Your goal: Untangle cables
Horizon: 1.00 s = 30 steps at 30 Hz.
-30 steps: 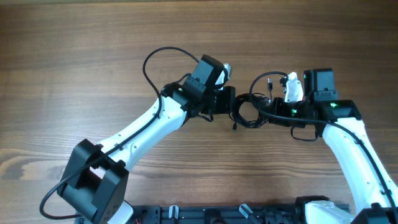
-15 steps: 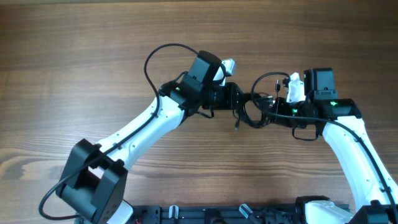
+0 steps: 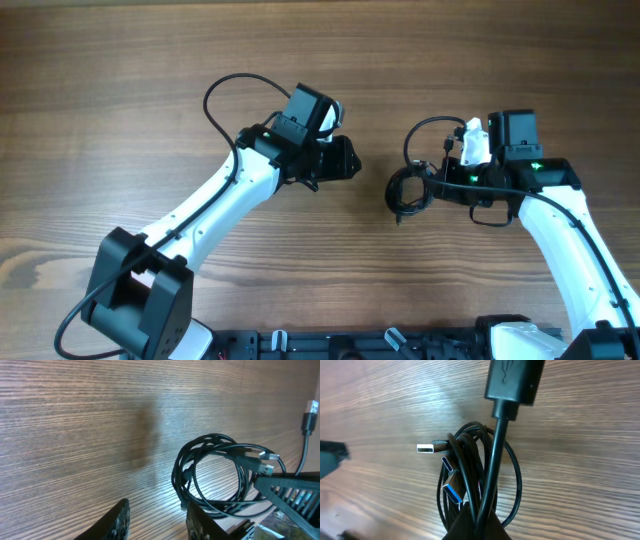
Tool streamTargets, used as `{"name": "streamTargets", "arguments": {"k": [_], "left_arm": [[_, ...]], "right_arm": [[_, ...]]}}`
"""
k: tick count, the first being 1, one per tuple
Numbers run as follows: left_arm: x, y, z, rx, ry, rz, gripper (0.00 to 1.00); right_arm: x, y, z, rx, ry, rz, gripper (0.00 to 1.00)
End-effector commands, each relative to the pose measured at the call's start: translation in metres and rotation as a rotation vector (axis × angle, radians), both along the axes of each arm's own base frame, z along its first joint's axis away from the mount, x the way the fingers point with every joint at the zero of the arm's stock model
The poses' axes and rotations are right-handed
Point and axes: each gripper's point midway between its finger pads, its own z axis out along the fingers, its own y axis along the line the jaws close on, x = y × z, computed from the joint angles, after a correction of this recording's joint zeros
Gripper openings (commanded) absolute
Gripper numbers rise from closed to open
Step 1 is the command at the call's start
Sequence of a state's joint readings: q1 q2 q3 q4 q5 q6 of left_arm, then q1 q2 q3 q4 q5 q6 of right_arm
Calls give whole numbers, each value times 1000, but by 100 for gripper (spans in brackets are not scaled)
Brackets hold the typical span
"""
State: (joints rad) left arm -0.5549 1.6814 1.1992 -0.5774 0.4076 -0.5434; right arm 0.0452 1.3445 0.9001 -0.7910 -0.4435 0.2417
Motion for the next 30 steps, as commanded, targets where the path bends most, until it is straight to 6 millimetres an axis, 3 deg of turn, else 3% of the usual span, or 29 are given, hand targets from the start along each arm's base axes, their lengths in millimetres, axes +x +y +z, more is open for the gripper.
{"name": "streamTargets", "arguments": {"k": [1,6,19,26,30], "left_arm": [[2,3,4,12,-29,-1,38],[2,3,4,12,-28,-1,37],[-3,6,0,28,-2,-2,37],[-4,13,-5,64,6,12,37],[-4,12,-5,64,6,11,39]], "right_arm": [[-1,17,8,99,0,46,4],[2,22,12,128,-14,50,4],[18,29,23,256,51,-156,4],[-6,38,-10,122,130,-108,4],[-11,52,-15,95,112,-1,4]]}}
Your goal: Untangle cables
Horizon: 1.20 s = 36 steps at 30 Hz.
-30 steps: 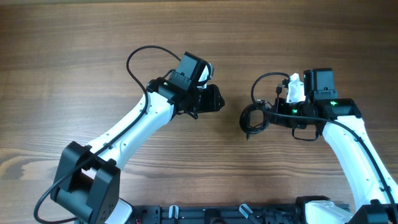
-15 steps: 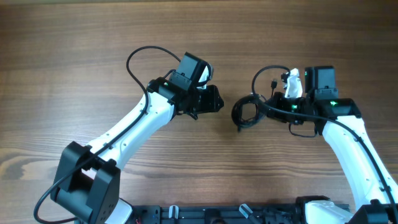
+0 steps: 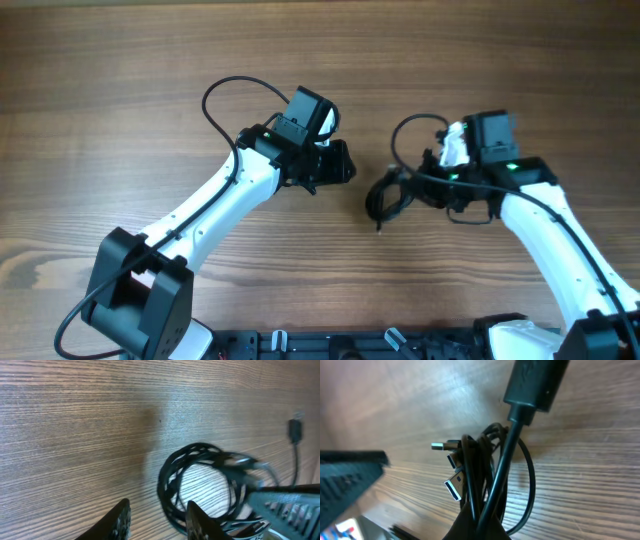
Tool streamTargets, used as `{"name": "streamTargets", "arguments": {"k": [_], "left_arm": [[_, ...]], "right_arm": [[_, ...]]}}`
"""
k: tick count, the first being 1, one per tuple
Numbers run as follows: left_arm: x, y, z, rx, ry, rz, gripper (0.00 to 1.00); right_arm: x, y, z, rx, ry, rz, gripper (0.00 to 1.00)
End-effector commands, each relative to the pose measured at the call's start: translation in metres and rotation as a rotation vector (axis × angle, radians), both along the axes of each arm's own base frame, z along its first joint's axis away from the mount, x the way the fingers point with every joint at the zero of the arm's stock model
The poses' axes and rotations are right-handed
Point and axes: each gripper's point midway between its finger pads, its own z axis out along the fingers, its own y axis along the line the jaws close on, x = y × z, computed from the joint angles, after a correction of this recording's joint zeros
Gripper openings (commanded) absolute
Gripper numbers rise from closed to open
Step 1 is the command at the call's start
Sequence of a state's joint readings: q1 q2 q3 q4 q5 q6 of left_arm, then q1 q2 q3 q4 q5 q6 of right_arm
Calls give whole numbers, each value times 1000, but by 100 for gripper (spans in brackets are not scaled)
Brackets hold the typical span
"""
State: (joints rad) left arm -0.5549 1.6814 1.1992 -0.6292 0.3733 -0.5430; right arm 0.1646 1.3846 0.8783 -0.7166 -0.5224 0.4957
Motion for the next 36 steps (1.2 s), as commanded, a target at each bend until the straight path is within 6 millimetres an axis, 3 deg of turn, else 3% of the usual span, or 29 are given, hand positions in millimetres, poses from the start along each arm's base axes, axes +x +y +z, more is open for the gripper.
{"name": "streamTargets", "arguments": {"k": [1,3,5,8,18,24,30,36], "left_arm": [[1,3,2,10,-22,-5,40],[1,3,2,11,-22,-5,41],[1,3,2,12,-22,-7,42],[1,3,2,16,-35,-28,43],[-3,3,-9,30,-11,-32,42],[-19,-1,-29,58,42,-64,40],[-41,-19,-34,24,89,-108,40],[-45,-18,-52,69,144,-64,33]], "right_arm": [[-6,11,-10,-42,-16,88,4],[-7,11,-14,-69,-15,95,5],[-7,3,-21,-137,-8,81,20],[-11,-26,-33,-296,41,-15,31],[-13,-34,-35,-344,48,-19,35],[-13,-35,-35,-348,45,-17,41],[-14,-39,-37,-369,55,-32,41],[-19,-15,-30,-261,-5,170,41]]}}
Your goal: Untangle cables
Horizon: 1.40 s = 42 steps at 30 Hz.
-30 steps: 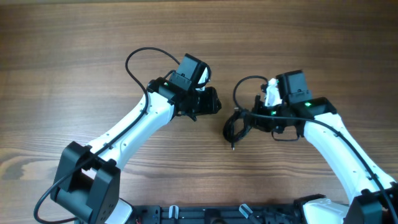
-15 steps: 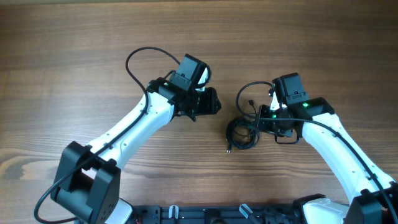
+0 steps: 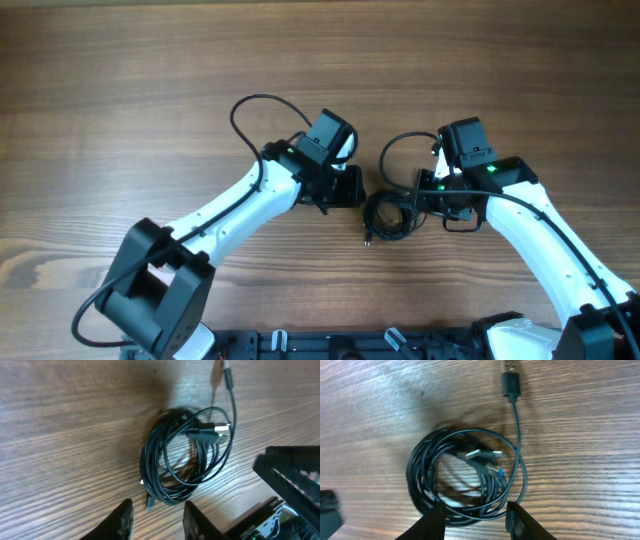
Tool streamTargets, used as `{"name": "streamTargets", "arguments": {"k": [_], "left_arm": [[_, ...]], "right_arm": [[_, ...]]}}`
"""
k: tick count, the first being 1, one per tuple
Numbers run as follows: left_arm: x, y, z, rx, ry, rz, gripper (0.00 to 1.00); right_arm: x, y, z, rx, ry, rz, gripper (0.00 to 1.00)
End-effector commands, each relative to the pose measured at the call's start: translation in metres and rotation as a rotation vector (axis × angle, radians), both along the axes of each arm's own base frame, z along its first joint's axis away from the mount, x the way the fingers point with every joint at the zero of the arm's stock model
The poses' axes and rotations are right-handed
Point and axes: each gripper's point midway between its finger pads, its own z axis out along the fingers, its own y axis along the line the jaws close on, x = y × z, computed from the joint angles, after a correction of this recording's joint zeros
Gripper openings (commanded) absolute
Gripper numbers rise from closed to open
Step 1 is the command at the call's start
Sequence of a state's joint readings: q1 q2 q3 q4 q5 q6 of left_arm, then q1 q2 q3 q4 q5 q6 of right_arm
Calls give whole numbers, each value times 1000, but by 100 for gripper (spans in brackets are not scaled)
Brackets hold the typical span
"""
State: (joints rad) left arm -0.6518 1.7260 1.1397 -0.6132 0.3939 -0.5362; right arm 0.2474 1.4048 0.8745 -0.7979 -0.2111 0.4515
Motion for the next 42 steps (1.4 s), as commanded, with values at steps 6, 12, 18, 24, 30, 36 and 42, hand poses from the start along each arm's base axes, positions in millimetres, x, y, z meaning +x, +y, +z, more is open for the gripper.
{"name": "streamTargets", "arguments": {"k": [6,12,18,24,30,36,42], "left_arm": [[5,20,-34,120,107,206,34],[6,13,-32,86,113,211,41],[-3,-4,-42,84,109,161,38],[-8,-28,-57,63,70,77,36],[-8,-35,-72,86,35,45,18],[-1,-28,-69,93,-10,-2,4],[19,-18,-30,6,-64,-1,4]], "right_arm": [[-9,17,0,62,-19,230,46],[-1,-3,-5,-31,-1,41,48],[2,-6,-5,-27,14,-71,49],[1,-6,-5,-26,17,-77,49],[0,-6,-6,-28,24,-75,50],[-1,-6,-6,-29,27,-75,52],[-2,-7,-6,-37,22,-37,56]]}}
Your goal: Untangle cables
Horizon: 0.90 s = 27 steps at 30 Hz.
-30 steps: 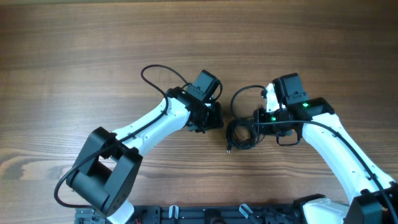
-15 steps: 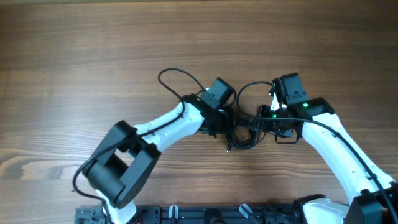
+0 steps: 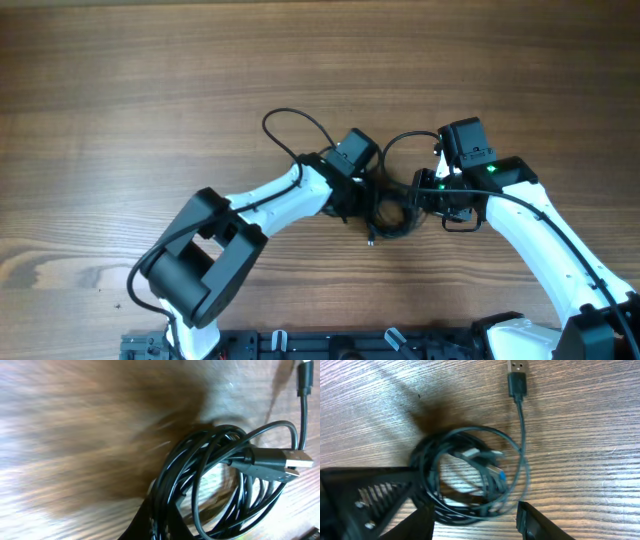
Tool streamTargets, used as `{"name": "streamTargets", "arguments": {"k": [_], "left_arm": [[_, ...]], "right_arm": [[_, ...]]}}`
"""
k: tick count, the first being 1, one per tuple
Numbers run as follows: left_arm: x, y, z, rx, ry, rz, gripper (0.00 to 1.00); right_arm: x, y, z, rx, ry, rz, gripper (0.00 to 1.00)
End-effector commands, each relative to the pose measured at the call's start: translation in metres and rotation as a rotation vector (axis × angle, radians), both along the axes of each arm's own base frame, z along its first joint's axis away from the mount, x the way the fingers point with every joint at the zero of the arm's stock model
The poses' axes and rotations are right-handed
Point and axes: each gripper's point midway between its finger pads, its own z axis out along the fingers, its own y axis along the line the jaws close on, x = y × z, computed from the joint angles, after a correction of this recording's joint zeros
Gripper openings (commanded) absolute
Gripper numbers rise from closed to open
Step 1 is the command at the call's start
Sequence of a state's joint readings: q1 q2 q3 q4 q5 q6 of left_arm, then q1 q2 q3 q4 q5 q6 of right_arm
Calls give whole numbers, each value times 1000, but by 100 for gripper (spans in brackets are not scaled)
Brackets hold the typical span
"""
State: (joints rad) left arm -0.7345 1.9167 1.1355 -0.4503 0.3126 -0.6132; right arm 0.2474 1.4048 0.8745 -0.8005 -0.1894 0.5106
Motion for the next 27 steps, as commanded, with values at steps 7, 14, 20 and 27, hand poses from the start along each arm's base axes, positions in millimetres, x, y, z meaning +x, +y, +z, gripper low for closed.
{"name": "streamTargets", "arguments": {"k": [7,14,20,27], "left_arm": [[30,22,114,-275,-158,-41,4],[23,23,129,-301,-174,-76,4],[21,25,127,-292,-164,-75,4],[22,42,112,-176,-172,-51,4]], "right_arm": [[2,1,-3,-10,-10,40,58],[6,24,5,116,-41,109,59],[14,34,11,176,-76,120,60],[16,38,14,195,-87,120,60]]}}
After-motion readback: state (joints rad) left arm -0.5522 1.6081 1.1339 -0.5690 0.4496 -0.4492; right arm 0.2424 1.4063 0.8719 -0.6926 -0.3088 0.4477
